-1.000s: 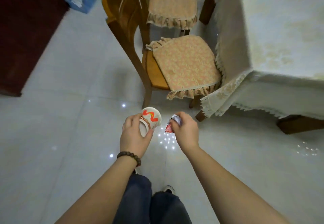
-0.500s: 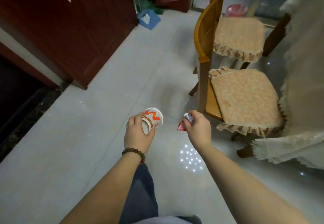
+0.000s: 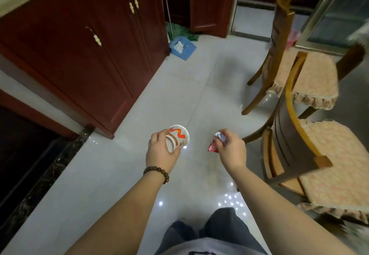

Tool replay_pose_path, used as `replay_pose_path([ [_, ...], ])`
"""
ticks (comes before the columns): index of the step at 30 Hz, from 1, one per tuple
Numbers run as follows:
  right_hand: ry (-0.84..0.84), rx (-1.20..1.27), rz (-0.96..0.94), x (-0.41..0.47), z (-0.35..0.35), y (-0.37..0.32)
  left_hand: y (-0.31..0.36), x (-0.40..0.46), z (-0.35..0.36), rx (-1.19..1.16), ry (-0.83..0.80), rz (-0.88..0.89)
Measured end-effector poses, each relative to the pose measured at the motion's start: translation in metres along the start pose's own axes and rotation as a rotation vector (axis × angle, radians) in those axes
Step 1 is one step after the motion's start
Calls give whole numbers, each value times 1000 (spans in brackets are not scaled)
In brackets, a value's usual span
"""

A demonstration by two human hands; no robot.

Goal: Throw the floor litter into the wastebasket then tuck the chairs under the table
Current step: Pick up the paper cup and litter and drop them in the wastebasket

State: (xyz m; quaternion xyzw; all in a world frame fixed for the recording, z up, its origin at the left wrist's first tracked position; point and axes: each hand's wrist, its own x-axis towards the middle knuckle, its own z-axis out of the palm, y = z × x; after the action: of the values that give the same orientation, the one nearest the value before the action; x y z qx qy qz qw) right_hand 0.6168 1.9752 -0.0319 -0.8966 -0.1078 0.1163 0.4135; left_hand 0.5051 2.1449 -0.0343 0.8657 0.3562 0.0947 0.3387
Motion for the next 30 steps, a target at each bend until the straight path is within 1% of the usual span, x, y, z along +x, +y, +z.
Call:
replay_pose_path([
  [5, 19, -14, 23, 91, 14, -17, 16, 103, 16, -2, -35, 21],
  [9, 50, -2, 52, 193, 25, -24, 40, 207, 44, -14, -52, 45],
  [13, 90, -25, 70, 316, 20, -38, 85, 326, 73, 6, -76, 90],
  [18, 74, -112, 60, 456, -5, -64, 155, 459, 98, 5, -109, 115],
  [25, 111, -107, 103, 613, -18, -86, 225, 612, 133, 28, -132, 144],
  [30, 148, -106, 159, 728, -14, -84, 261, 728, 171, 23, -168, 177],
])
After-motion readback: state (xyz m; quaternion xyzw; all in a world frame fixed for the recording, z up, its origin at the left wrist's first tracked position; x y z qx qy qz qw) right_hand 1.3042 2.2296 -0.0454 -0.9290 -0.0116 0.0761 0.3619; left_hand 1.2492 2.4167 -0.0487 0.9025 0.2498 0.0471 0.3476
